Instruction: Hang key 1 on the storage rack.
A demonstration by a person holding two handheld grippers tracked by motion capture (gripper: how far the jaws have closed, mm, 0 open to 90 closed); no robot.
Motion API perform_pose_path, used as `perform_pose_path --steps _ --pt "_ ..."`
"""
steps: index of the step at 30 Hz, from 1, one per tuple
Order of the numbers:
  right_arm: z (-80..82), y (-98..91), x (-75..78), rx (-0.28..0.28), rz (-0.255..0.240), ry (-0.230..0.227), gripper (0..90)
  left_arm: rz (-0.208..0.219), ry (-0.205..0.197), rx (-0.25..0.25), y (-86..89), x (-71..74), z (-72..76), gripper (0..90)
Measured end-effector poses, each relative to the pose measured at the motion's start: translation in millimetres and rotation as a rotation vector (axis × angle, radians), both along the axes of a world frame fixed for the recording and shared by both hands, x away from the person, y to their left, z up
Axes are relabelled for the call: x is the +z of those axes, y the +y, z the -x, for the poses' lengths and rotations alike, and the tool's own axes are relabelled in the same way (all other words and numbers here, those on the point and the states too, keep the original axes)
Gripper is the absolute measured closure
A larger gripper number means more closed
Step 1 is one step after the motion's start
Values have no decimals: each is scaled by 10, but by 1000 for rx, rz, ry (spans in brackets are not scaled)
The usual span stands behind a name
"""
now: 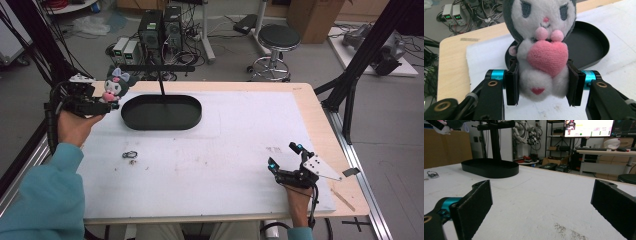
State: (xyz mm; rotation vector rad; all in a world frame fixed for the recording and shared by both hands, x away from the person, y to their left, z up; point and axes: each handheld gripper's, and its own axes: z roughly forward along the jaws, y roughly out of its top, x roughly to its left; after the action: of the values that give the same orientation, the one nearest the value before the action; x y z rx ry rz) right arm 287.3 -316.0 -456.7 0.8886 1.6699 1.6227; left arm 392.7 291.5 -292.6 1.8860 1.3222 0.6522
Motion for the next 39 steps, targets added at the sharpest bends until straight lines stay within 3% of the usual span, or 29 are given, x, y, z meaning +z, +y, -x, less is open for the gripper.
perform_pose_path --steps 18,39 --pt "-3 1 0 -1 0 1 29 -14 6 38 28 91 -176 540" --pt "-2 0 -1 -1 0 2 29 -20 4 37 -26 154 -282 540"
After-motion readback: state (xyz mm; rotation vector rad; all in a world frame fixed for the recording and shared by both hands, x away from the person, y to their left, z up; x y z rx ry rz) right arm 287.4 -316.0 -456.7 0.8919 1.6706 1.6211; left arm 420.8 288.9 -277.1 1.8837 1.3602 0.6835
